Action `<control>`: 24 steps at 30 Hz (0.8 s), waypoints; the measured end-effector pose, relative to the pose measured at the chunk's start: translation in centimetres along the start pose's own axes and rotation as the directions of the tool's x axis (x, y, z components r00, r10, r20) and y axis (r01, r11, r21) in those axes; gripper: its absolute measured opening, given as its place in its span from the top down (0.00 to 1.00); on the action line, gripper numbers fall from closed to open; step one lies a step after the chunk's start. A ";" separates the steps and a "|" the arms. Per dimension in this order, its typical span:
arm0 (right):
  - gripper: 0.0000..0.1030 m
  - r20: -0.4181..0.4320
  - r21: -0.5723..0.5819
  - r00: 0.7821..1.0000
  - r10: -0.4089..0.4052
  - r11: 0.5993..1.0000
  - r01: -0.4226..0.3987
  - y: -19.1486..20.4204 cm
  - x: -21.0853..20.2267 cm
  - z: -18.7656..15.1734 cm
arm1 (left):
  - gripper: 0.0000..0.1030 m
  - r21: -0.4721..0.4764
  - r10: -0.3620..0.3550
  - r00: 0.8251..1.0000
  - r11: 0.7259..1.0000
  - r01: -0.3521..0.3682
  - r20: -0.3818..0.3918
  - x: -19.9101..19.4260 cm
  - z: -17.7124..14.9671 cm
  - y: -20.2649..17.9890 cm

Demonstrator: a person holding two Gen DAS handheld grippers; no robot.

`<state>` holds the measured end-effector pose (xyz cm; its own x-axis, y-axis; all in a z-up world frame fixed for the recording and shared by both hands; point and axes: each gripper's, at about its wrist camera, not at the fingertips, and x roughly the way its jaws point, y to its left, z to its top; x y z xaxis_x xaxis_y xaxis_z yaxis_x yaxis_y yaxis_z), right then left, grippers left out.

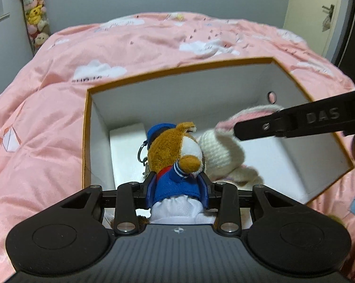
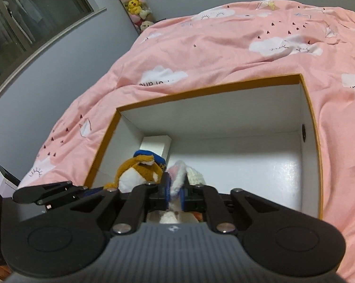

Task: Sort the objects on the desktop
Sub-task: 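Lower the bear and bunny into the box with both grippers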

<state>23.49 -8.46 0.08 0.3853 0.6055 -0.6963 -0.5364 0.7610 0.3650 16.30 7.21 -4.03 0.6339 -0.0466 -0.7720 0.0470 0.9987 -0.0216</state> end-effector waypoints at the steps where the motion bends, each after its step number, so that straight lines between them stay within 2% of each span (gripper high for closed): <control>1: 0.83 -0.004 -0.010 1.000 -0.005 1.000 0.005 0.0 0.0 0.0 | 0.60 -0.006 -0.008 1.000 1.000 0.008 -0.012 0.4 -0.1 0.1; 2: 0.75 -0.008 -0.020 1.000 -0.009 1.000 0.008 0.0 0.0 0.0 | 0.60 -0.013 -0.018 1.000 1.000 0.018 -0.022 0.7 -0.2 0.2; 5: 0.60 -0.039 -0.063 0.999 -0.024 0.998 0.021 0.0 0.2 -0.2 | 0.60 -0.025 -0.042 0.998 0.999 0.041 -0.045 1.4 -0.5 0.3; 7: 0.59 -0.078 -0.090 0.996 -0.042 0.995 0.035 -0.1 0.7 -0.5 | 0.60 -0.017 -0.038 0.998 0.999 0.037 -0.052 1.7 -0.6 0.2; 11: 0.51 -0.153 -0.129 0.987 -0.047 0.991 0.027 -0.2 2.2 -0.9 | 0.58 -0.008 -0.036 0.996 0.999 0.035 -0.086 2.5 -0.8 0.4; 14: 0.43 -0.177 -0.176 0.983 -0.055 0.984 0.024 0.1 3.4 -1.1 | 0.56 -0.013 -0.033 0.995 0.999 0.032 -0.093 2.5 -1.0 0.6; 21: 0.38 -0.227 -0.261 0.972 -0.054 0.965 -0.008 0.6 4.7 -1.0 | 0.54 0.023 -0.049 0.995 0.998 0.051 -0.083 0.9 -1.1 1.0; 22: 0.37 -0.240 -0.268 0.970 -0.044 0.963 -0.023 0.5 4.8 -1.0 | 0.54 0.031 -0.052 0.995 0.998 0.055 -0.083 0.9 -1.2 0.9; 24: 0.36 -0.274 -0.261 0.961 -0.020 0.964 -0.054 0.1 5.1 -1.0 | 0.61 0.027 -0.058 0.994 0.998 0.061 -0.089 1.0 -1.3 1.0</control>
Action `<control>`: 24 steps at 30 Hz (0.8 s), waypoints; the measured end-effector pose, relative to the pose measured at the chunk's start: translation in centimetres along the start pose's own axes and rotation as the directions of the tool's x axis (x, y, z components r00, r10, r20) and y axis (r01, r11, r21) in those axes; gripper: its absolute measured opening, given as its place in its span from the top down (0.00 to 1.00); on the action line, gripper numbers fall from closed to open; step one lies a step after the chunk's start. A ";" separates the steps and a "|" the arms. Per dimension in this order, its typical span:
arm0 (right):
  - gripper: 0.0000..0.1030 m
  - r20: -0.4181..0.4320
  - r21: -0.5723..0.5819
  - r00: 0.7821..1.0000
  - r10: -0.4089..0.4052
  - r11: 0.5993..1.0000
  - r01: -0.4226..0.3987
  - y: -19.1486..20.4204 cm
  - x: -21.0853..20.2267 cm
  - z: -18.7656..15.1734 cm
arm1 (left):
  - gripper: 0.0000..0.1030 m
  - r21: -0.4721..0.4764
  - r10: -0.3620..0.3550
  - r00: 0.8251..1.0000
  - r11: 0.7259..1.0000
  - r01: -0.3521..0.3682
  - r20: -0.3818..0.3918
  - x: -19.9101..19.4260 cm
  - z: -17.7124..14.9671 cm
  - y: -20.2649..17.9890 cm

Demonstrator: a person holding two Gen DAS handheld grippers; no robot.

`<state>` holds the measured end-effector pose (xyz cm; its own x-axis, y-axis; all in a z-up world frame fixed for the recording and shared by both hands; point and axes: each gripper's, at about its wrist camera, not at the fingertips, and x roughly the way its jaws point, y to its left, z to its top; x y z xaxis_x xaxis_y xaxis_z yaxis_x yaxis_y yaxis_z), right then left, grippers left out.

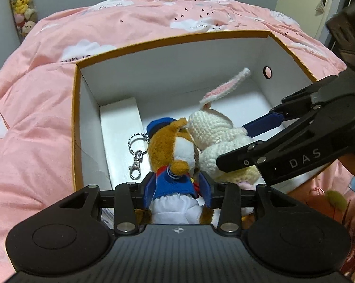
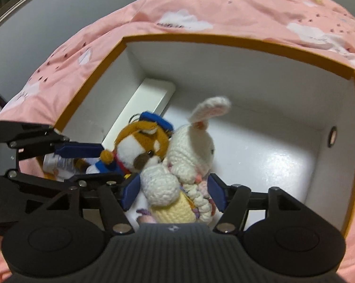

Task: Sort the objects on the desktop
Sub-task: 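Lower the bear and bunny into the box with both grippers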

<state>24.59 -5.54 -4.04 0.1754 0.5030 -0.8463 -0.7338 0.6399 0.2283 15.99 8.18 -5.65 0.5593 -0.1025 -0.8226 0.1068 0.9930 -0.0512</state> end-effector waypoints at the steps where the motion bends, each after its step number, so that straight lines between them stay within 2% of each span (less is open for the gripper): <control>1: 0.36 -0.018 0.003 1.000 0.011 1.000 -0.011 -0.2 0.2 0.0 | 0.66 -0.001 0.004 1.000 1.000 -0.004 -0.004 0.2 0.0 0.1; 3: 0.36 -0.054 0.004 0.998 0.032 0.999 -0.032 -0.5 0.8 0.0 | 0.69 -0.005 0.009 1.000 1.000 -0.009 -0.010 0.4 0.0 0.2; 8: 0.52 -0.097 -0.097 0.993 0.063 0.993 -0.072 -0.4 0.6 -0.1 | 0.73 -0.029 -0.014 1.000 0.999 0.014 -0.009 0.4 0.0 0.7; 10: 0.55 -0.122 -0.110 0.988 0.095 0.988 -0.108 -1.1 0.1 0.1 | 0.73 -0.051 -0.045 0.999 0.998 0.044 -0.013 0.4 0.1 0.9; 12: 0.56 -0.154 -0.096 0.978 0.140 0.983 -0.156 -2.0 0.0 0.2 | 0.73 -0.070 -0.067 0.998 0.995 0.066 -0.014 0.5 0.0 1.0; 16: 0.56 -0.159 -0.074 0.971 0.177 0.979 -0.191 -2.3 0.3 0.0 | 0.73 -0.074 -0.064 0.998 0.995 0.063 -0.015 0.5 0.0 1.0; 24: 0.55 -0.146 -0.117 0.981 0.128 0.982 -0.145 -0.2 1.1 -0.1 | 0.73 -0.081 -0.037 0.999 0.996 0.035 -0.025 0.7 0.0 0.9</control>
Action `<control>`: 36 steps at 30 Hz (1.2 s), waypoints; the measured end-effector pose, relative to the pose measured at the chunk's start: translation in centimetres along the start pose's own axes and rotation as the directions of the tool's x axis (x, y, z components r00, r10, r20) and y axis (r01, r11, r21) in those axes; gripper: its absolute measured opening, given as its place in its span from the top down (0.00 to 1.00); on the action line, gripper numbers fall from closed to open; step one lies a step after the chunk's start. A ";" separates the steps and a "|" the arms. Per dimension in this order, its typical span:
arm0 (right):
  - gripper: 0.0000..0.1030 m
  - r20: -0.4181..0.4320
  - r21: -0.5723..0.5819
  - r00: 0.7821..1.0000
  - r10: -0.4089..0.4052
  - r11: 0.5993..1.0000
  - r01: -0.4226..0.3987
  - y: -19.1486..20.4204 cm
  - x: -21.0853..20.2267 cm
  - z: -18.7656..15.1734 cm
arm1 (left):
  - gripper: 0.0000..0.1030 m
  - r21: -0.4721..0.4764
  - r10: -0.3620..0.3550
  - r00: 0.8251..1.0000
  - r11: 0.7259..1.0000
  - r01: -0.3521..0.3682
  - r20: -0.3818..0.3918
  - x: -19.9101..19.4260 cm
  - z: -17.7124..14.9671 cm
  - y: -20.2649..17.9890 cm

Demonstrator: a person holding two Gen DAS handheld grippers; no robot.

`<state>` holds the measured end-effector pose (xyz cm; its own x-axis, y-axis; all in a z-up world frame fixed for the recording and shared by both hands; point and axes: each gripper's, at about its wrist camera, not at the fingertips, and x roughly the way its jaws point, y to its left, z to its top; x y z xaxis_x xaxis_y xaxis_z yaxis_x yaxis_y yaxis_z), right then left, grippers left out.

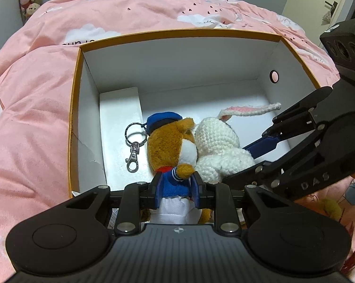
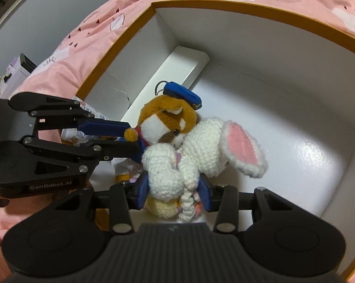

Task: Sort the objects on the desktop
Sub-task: 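Lower the bear and bunny into the box with both grippers, then withdraw both grippers from the box toward the item pile beside it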

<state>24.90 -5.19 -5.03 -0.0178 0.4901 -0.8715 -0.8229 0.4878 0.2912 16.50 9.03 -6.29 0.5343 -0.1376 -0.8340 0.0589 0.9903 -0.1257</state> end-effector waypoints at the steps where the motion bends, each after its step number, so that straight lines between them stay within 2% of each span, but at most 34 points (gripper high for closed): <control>1: 0.55 0.002 -0.005 1.000 -0.005 1.000 0.005 0.1 0.0 0.0 | 0.73 -0.001 0.001 1.000 1.000 -0.001 0.001 0.0 0.0 0.0; 6: 0.54 0.017 0.006 1.000 -0.012 1.000 0.011 0.6 0.0 -0.1 | 0.73 -0.006 0.009 1.000 1.000 -0.009 0.015 -0.3 0.0 -0.2; 9: 0.51 0.027 0.000 0.999 -0.041 0.999 0.041 1.3 0.0 -0.1 | 0.73 -0.017 -0.003 0.999 1.000 0.004 0.033 -1.0 -0.1 -0.2; 11: 0.45 0.038 -0.010 0.998 -0.058 0.998 0.058 1.8 -0.2 -0.1 | 0.73 -0.024 0.001 0.999 1.000 0.000 0.049 -1.6 -0.2 -0.3; 15: 0.41 0.096 -0.002 0.990 -0.107 0.994 0.108 2.4 -1.6 -0.5 | 0.73 -0.043 0.007 0.995 0.999 -0.003 0.101 -3.3 -0.5 -0.4; 17: 0.35 0.152 0.015 0.980 -0.132 0.991 0.131 2.6 -2.8 -1.1 | 0.68 -0.056 0.024 0.990 0.998 -0.017 0.139 -4.6 -0.8 -0.7; 18: 0.35 0.187 0.029 0.972 -0.145 0.989 0.142 2.8 -3.4 -1.5 | 0.65 -0.064 0.047 0.986 0.997 -0.037 0.161 -5.2 -0.9 -0.8; 20: 0.33 0.247 0.067 0.954 -0.171 0.985 0.159 3.2 -4.5 -2.1 | 0.53 -0.082 0.108 0.968 0.992 -0.091 0.226 -6.6 -1.4 -1.2; 22: 0.33 0.323 0.126 0.921 -0.218 0.974 0.187 3.8 -5.7 -3.0 | 0.52 -0.079 0.130 0.946 0.991 -0.111 0.296 -8.2 -2.1 -1.6; 24: 0.33 0.389 0.153 0.889 -0.241 0.969 0.196 4.7 -6.8 -3.9 | 0.52 -0.083 0.138 0.937 0.990 -0.117 0.322 -9.5 -2.4 -1.9; 26: 0.34 0.458 0.144 0.859 -0.228 0.973 0.181 5.6 -7.9 -4.9 | 0.52 -0.109 0.138 0.928 0.988 -0.106 0.345 -10.5 -2.9 -1.9; 29: 0.32 0.552 0.131 0.794 -0.255 0.967 0.219 7.2 -9.3 -6.3 | 0.49 -0.166 0.129 0.931 0.983 -0.075 0.341 -11.6 -3.8 -1.6; 30: 0.31 0.567 0.129 0.779 -0.269 0.963 0.238 7.8 -9.5 -6.8 | 0.48 -0.172 0.122 0.934 0.983 -0.066 0.335 -11.8 -4.1 -1.6; 33: 0.26 0.574 0.143 0.757 -0.311 0.949 0.282 8.5 -10.1 -7.9 | 0.48 -0.162 0.095 0.947 0.986 -0.047 0.305 -12.0 -5.2 -1.8; 35: 0.26 0.557 0.184 0.761 -0.334 0.942 0.279 8.4 -10.1 -8.5 | 0.48 -0.147 0.063 0.959 0.989 -0.023 0.276 -11.7 -6.0 -2.2; 36: 0.26 0.541 0.215 0.770 -0.337 0.941 0.261 8.2 -10.2 -9.0 | 0.48 -0.140 0.040 0.965 0.990 -0.004 0.260 -11.6 -6.4 -2.5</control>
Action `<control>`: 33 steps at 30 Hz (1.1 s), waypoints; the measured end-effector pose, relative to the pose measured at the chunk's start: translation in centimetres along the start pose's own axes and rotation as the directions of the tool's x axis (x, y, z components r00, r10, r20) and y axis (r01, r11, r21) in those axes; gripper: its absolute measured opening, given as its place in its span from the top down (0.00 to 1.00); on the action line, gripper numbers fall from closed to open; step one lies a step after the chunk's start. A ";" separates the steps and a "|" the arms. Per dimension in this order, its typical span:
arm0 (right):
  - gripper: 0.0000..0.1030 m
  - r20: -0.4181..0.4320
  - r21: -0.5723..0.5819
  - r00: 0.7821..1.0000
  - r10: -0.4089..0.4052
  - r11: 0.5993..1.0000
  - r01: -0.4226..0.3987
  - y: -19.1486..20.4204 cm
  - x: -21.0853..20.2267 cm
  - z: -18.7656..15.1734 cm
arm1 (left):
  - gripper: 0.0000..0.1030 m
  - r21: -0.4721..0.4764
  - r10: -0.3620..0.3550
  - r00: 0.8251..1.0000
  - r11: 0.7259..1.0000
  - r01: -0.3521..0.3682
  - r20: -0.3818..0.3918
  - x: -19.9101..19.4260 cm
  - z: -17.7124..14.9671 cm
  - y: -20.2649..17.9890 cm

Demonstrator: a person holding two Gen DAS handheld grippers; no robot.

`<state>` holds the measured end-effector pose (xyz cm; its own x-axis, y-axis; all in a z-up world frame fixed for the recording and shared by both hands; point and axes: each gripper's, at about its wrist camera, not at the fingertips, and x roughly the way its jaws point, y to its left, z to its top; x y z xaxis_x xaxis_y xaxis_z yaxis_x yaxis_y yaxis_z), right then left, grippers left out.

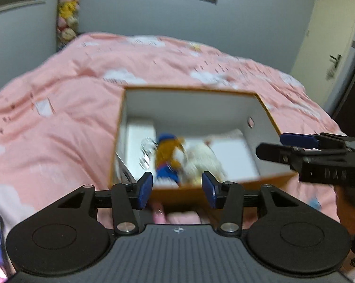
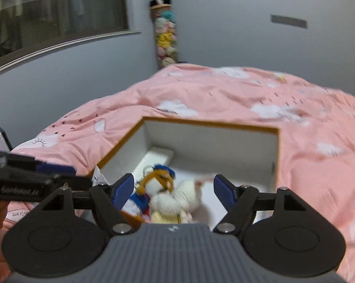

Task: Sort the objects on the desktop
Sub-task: 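Withdraw both grippers from the box toward the item pile beside it, then grasp the red-green feather toy with the left gripper while the right grasps the pink-green pompom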

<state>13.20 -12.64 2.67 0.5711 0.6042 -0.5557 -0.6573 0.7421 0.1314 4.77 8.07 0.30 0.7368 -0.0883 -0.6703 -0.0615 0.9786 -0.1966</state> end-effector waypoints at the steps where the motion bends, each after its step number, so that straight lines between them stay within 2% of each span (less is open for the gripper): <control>1: 0.26 -0.020 0.040 1.000 0.003 0.999 -0.002 -0.4 -0.2 -0.4 | 0.48 0.006 -0.020 1.000 1.000 0.020 -0.018 0.0 -0.4 -0.3; 4: 0.28 -0.079 0.123 0.997 0.017 0.992 -0.007 -1.1 -1.1 -1.9 | 0.48 0.045 -0.067 0.996 0.997 0.070 -0.057 0.0 -1.5 -1.3; 6: 0.29 -0.119 0.132 0.992 -0.030 0.990 0.046 -1.3 -1.7 -3.1 | 0.48 0.080 -0.085 0.993 0.993 0.092 -0.081 0.1 -2.1 -2.2; 8: 0.35 -0.142 0.126 0.986 -0.083 0.987 0.101 -1.5 -2.4 -4.1 | 0.48 0.111 -0.122 0.986 0.985 0.135 -0.117 0.2 -3.0 -3.3; 11: 0.38 -0.169 0.160 0.978 -0.120 0.976 0.147 -2.3 -3.3 -5.6 | 0.48 0.157 -0.199 0.961 0.960 0.230 -0.189 0.9 -4.2 -5.1; 14: 0.39 -0.187 0.186 0.971 -0.151 0.965 0.186 -2.7 -4.4 -7.1 | 0.48 0.171 -0.239 0.933 0.941 0.291 -0.271 2.3 -5.5 -6.6; 17: 0.39 -0.199 0.187 0.964 -0.177 0.959 0.214 -2.9 -5.1 -8.4 | 0.45 0.191 -0.230 0.918 0.934 0.301 -0.322 3.6 -6.5 -7.7; 21: 0.39 -0.208 0.216 0.964 -0.164 0.954 0.209 -3.2 -5.3 -9.3 | 0.45 0.189 -0.250 0.889 0.921 0.341 -0.384 5.3 -8.0 -8.8; 24: 0.40 -0.206 0.213 0.962 -0.180 0.951 0.224 -3.0 -5.4 -9.6 | 0.45 0.186 -0.210 0.898 0.936 0.299 -0.387 6.8 -8.6 -9.4; 25: 0.40 -0.206 0.215 0.962 -0.181 0.950 0.225 -3.1 -5.3 -9.6 | 0.45 0.185 -0.204 0.895 0.937 0.295 -0.396 7.2 -8.8 -9.5; 27: 0.40 -0.208 0.222 0.961 -0.184 0.947 0.230 -3.2 -5.3 -9.7 | 0.51 0.171 -0.224 0.881 0.933 0.318 -0.418 7.6 -9.0 -9.8; 28: 0.40 -0.209 0.227 0.960 -0.188 0.945 0.234 -3.4 -5.4 -9.8 | 0.64 0.162 -0.231 0.877 0.932 0.324 -0.422 7.5 -9.1 -9.8; 29: 0.42 -0.209 0.233 0.959 -0.193 0.942 0.240 -3.5 -5.4 -9.9 | 0.68 0.157 -0.234 0.874 0.932 0.326 -0.425 7.6 -9.2 -9.8; 32: 0.46 -0.207 0.248 0.955 -0.212 0.933 0.261 -3.9 -5.5 -10.1 | 0.89 0.156 -0.236 0.881 0.933 0.323 -0.410 7.3 -9.3 -9.6; 33: 0.46 -0.206 0.253 0.955 -0.216 0.931 0.265 -4.0 -5.5 -10.1 | 0.91 0.155 -0.241 0.882 0.933 0.326 -0.405 7.2 -9.3 -9.5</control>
<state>7.68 -21.88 -3.11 0.5855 0.3570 -0.7278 -0.3361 0.9239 0.1828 4.45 -3.60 -9.31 0.3918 -0.3892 -0.8337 0.2871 0.9126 -0.2911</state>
